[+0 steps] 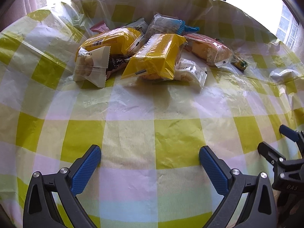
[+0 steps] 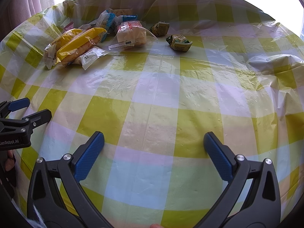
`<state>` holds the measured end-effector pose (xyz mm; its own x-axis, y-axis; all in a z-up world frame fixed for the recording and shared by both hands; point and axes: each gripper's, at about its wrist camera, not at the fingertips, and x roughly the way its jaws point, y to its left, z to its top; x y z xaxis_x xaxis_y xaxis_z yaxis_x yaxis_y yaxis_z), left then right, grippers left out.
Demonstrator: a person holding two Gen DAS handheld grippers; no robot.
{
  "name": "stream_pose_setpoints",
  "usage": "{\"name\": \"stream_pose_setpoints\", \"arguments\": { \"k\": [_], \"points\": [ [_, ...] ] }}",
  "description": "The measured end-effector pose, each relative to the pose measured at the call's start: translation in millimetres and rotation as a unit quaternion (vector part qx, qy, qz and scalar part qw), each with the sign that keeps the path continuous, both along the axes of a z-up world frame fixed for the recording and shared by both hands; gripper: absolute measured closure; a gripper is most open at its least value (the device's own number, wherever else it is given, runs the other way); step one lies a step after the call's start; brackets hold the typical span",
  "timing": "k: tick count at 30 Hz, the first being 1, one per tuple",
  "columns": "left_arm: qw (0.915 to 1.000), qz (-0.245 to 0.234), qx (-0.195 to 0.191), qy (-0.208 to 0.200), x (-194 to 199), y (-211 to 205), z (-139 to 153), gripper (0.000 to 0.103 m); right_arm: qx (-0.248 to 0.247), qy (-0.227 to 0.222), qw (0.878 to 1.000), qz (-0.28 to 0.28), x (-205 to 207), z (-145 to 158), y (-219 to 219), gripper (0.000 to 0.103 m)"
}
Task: Organize snacks
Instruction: 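Grasp the yellow cake packet with the left tool while the right tool grasps a white pastry packet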
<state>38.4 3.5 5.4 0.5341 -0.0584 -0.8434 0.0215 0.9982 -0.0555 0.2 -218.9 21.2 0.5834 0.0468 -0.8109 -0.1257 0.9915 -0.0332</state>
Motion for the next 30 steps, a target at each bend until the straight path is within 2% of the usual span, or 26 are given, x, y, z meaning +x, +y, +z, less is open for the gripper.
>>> {"name": "stream_pose_setpoints", "arguments": {
  "k": [2,3,5,9,10,11,13,14,15,16,19,23,26,27,29,30],
  "points": [
    [0.9993,0.016,-0.034,-0.003,21.6,9.4,10.3,0.0,0.0,0.0,1.0,0.0,0.2,0.0,-0.2,0.0],
    [0.9989,0.023,-0.038,-0.012,32.8,12.0,16.3,0.0,0.0,0.0,1.0,0.0,0.2,-0.1,-0.3,0.0],
    [0.9991,0.021,-0.021,-0.031,57.8,9.6,27.1,0.0,0.0,0.0,1.0,0.0,0.2,-0.1,0.0,0.0],
    [0.9991,-0.001,-0.003,-0.042,103.7,-3.6,29.5,0.0,0.0,0.0,1.0,0.0,-0.2,0.0,0.5,0.0],
    [0.999,0.002,0.0,-0.045,111.4,-4.7,27.5,0.004,0.0,0.0,1.0,0.0,0.5,0.6,0.2,0.0],
    [0.999,0.002,-0.005,-0.044,116.8,-4.8,23.8,0.012,0.0,0.0,1.0,0.0,0.4,0.5,1.0,0.0],
    [0.9984,-0.007,-0.005,-0.057,116.1,-6.8,22.2,0.04,0.0,0.0,1.0,0.0,0.4,0.6,1.6,0.0],
    [0.998,-0.015,-0.01,-0.06,109.5,-6.7,23.9,0.044,-0.001,0.0,1.0,0.003,0.7,0.3,2.5,0.0],
    [0.9976,-0.02,-0.022,-0.063,99.2,-4.9,25.8,0.053,0.0,0.003,1.0,0.017,1.7,0.4,5.1,0.0],
    [0.9967,-0.022,-0.036,-0.069,86.4,-3.2,27.5,0.055,0.001,0.003,0.999,0.033,4.7,0.7,9.3,0.0],
    [0.996,-0.025,-0.028,-0.082,41.2,5.0,30.9,0.056,0.017,-0.002,0.995,0.095,17.2,3.3,31.3,0.001],
    [0.9969,-0.031,-0.019,-0.07,-10.1,22.2,20.1,0.056,-0.006,0.012,0.987,0.157,57.5,-2.2,67.6,0.001],
    [0.9967,-0.026,-0.009,-0.077,-31.9,34.6,21.6,0.055,-0.016,0.002,0.98,0.199,92.3,-1.0,89.4,0.001],
    [0.9966,-0.022,-0.004,-0.079,-36.7,37.5,22.2,0.053,-0.02,-0.001,0.977,0.214,103.3,-0.8,96.7,0.001],
    [0.9972,-0.013,0.014,-0.072,-30.6,41.4,17.4,0.041,-0.022,-0.004,0.968,0.248,124.1,-1.9,109.6,0.001],
    [0.9976,-0.008,0.02,-0.066,-26.3,42.4,15.3,0.031,-0.02,-0.002,0.965,0.262,133.6,-2.7,114.5,0.001]
  ]
}}
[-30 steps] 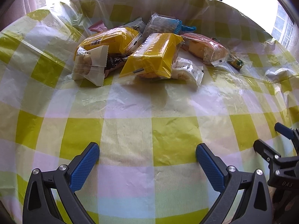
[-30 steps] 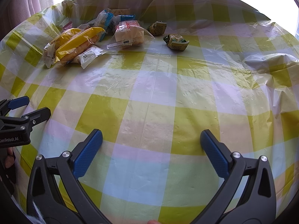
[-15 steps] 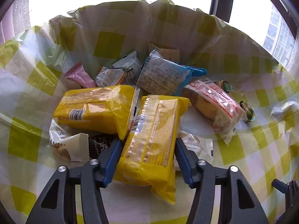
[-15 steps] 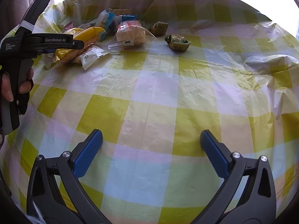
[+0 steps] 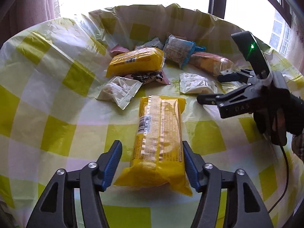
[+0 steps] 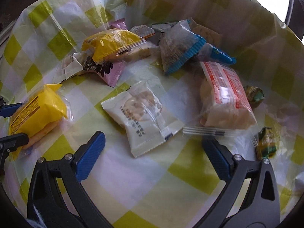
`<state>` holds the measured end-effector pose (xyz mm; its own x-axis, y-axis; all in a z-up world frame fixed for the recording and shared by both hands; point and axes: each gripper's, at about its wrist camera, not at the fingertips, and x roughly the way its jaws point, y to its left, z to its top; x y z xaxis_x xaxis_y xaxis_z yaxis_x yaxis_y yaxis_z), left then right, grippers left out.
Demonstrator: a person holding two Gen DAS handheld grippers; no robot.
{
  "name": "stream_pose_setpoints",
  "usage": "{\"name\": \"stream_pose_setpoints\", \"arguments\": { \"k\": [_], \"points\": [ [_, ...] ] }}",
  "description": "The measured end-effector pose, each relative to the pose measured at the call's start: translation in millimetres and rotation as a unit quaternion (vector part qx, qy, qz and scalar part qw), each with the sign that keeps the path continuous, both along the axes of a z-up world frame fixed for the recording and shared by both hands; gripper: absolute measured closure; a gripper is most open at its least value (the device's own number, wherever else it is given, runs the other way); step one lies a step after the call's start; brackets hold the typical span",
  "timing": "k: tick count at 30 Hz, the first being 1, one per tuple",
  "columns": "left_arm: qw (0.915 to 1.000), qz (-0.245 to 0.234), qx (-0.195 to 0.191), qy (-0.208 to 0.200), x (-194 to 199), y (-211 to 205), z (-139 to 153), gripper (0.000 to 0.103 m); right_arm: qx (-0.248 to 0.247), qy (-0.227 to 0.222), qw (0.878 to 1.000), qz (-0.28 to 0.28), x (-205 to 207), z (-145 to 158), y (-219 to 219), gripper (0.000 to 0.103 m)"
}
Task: Organize snacks
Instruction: 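Grasp the yellow cake packet with the left tool while the right tool grasps a white pastry packet, then carry both packets to the white box and release them inside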
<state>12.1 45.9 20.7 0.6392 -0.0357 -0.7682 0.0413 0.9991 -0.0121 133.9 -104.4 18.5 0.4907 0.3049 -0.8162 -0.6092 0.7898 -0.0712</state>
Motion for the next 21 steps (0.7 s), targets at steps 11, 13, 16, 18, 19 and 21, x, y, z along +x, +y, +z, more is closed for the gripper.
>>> {"name": "stream_pose_setpoints", "arguments": {
  "k": [11,13,16,18,19,21],
  "points": [
    [0.9996,0.027,-0.004,0.004,7.0,-0.3,-13.0,0.043,0.018,-0.007,1.0,0.025,5.9,1.8,9.4,0.055],
    [0.9995,0.031,0.008,0.004,-2.1,-2.9,-10.6,0.054,0.022,-0.011,1.0,-0.001,-14.0,1.5,3.9,0.055],
    [0.9994,0.033,-0.003,0.01,-24.4,-2.9,-9.2,0.054,0.035,-0.005,0.999,-0.038,-51.2,4.0,-5.9,0.056],
    [0.9994,0.032,-0.006,0.013,-39.9,-6.0,-8.1,0.054,0.04,-0.003,0.998,-0.053,-76.5,5.6,-8.2,0.056],
    [0.9994,0.032,-0.008,0.014,-48.2,-7.5,-8.1,0.054,0.043,0.001,0.997,-0.061,-89.1,6.2,-9.9,0.056],
    [0.9994,0.029,-0.011,0.016,-63.8,-12.1,-7.8,0.054,0.05,0.009,0.996,-0.079,-111.8,7.2,-16.5,0.056]
  ]
}}
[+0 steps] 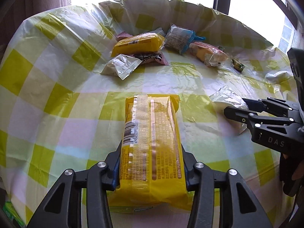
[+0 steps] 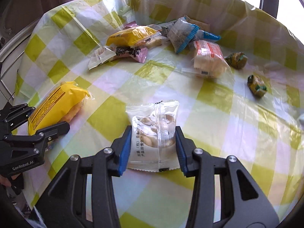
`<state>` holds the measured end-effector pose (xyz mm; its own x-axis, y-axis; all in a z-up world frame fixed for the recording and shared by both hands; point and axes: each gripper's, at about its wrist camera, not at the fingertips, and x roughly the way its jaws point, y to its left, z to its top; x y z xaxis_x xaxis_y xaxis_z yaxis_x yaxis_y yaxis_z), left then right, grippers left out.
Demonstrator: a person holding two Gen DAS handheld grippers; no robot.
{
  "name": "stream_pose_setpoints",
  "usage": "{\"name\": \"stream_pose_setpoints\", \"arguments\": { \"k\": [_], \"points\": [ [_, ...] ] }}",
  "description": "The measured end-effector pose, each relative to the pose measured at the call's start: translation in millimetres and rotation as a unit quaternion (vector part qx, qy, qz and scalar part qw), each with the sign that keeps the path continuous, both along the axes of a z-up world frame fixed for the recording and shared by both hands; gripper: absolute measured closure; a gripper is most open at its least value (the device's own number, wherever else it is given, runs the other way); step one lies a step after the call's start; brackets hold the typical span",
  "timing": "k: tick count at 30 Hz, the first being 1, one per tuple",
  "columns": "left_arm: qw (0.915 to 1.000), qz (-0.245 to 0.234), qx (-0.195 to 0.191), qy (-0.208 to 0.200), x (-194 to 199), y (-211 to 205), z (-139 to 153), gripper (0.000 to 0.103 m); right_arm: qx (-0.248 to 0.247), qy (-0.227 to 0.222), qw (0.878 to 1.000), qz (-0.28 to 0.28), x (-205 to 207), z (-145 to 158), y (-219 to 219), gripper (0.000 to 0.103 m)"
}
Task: Organize snacks
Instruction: 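Carry both packets to the white box and release them inside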
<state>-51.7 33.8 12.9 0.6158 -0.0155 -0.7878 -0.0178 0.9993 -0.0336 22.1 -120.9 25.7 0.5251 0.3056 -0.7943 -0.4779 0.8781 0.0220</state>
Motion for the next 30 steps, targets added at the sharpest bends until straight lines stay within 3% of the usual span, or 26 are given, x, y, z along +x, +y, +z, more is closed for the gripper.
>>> {"name": "stream_pose_setpoints", "arguments": {
  "k": [13,30],
  "points": [
    [0.9993,-0.027,-0.025,0.005,-68.9,-28.2,5.6,0.054,0.027,0.006,0.997,-0.07,-103.6,14.4,-34.1,0.056],
    [0.9927,-0.108,-0.04,-0.036,-120.8,-79.0,35.5,0.054,0.055,-0.028,0.987,-0.146,-200.2,53.9,-83.8,0.056]
  ]
}}
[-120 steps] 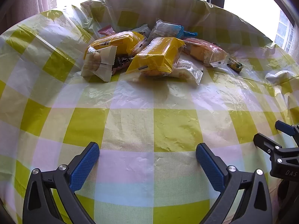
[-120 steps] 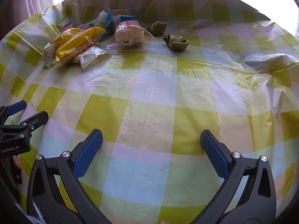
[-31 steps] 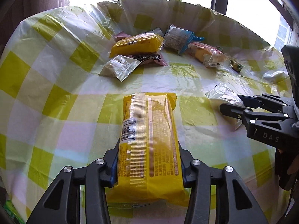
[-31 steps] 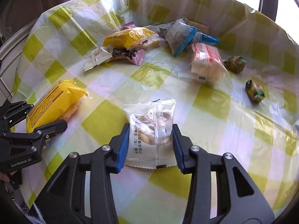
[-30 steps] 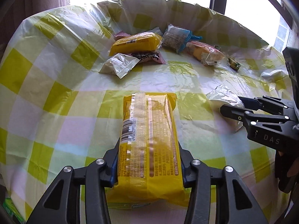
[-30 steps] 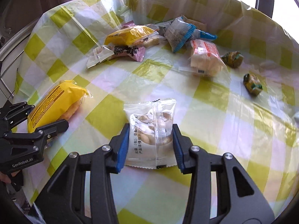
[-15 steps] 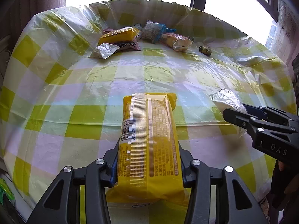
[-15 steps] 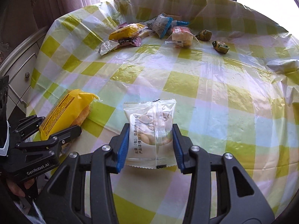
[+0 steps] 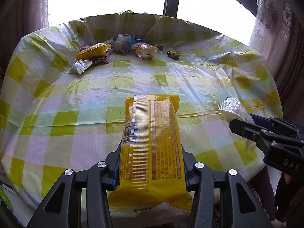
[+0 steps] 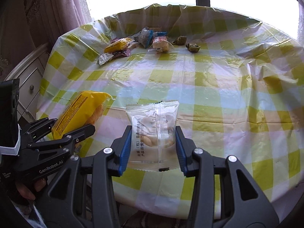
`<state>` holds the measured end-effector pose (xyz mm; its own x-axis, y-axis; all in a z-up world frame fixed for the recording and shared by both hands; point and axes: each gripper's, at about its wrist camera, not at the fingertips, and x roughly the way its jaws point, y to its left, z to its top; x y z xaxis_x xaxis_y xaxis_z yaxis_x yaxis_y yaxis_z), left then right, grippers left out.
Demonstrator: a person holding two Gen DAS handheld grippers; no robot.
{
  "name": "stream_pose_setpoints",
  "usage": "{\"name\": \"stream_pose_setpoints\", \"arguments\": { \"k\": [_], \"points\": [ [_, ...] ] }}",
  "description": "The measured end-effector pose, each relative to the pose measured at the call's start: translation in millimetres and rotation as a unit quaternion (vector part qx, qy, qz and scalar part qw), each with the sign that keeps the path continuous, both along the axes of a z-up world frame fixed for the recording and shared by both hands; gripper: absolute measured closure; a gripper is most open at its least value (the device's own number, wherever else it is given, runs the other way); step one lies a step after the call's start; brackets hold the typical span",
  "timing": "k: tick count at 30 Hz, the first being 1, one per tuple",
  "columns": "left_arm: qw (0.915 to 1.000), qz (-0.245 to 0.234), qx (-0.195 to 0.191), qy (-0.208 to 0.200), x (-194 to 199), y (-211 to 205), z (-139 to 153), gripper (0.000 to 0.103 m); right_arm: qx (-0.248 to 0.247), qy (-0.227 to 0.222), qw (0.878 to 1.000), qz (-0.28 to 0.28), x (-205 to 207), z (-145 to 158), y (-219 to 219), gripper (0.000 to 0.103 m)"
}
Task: Organize snacks
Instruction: 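Carry both packets to the white box and release them inside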
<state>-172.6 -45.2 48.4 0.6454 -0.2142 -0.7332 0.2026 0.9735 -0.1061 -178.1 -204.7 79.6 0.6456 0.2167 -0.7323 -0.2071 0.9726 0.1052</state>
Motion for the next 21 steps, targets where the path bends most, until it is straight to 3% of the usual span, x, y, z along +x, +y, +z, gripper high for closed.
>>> {"name": "stream_pose_setpoints", "arguments": {
  "k": [11,21],
  "points": [
    [0.9964,-0.076,0.006,-0.036,-29.5,-51.6,24.2,0.054,-0.001,-0.026,0.998,-0.065,-57.9,25.3,-59.7,0.056],
    [0.9784,-0.2,0.004,-0.053,-55.3,-139.3,49.3,0.054,-0.002,-0.049,0.984,-0.174,-120.1,38.8,-149.6,0.056]
  ]
}}
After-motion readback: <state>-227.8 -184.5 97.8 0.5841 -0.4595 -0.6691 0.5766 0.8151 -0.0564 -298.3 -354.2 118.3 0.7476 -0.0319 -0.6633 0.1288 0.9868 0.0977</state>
